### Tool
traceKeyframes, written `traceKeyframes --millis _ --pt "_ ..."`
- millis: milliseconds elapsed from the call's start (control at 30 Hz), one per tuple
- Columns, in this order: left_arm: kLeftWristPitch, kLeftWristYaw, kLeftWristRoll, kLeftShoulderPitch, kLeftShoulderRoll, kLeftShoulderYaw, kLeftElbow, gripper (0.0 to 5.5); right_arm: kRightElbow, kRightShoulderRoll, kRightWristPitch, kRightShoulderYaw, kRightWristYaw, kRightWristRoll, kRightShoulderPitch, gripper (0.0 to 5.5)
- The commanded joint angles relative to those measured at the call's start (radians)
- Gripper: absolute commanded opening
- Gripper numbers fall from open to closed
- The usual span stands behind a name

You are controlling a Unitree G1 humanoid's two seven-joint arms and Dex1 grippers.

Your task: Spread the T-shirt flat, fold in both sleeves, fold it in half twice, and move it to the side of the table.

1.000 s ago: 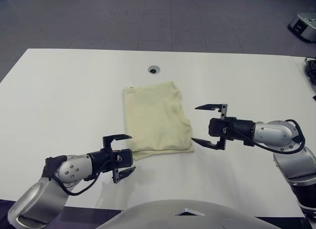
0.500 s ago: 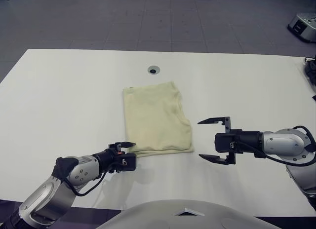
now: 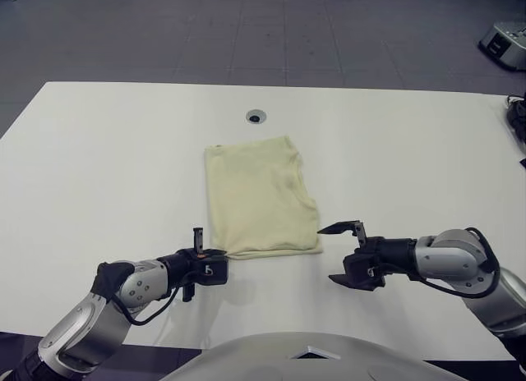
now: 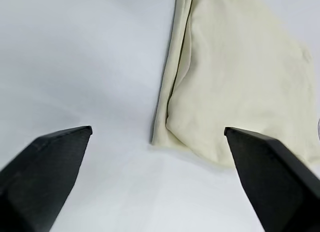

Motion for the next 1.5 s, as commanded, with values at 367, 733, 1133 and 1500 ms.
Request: traceKeyframes --millis 367,733,1133,1500 --pt "-0.003 -0.070 0.014 -0.017 0.009 -0.027 0.040 0.00 0.154 0.081 -0.119 0.095 -0.087 -0.146 -0.087 2.19" --pt "-0.005 -0.095 0.009 -0.017 0.015 -0.021 0.030 0.00 0.204 0.082 -0.150 0.101 -0.089 -0.151 -0.129 0.17" --pt "-0.073 -0.224 -0.089 -0.073 0.051 0.003 -0.031 0.00 -0.035 -0.050 0.221 0.033 0.225 0.247 -0.079 0.01" --pt "0.132 -0.391 -0.421 0.017 0.149 0.131 -0.278 0.00 -0.179 -0.211 0.449 -0.021 0.334 0.361 -0.011 0.01"
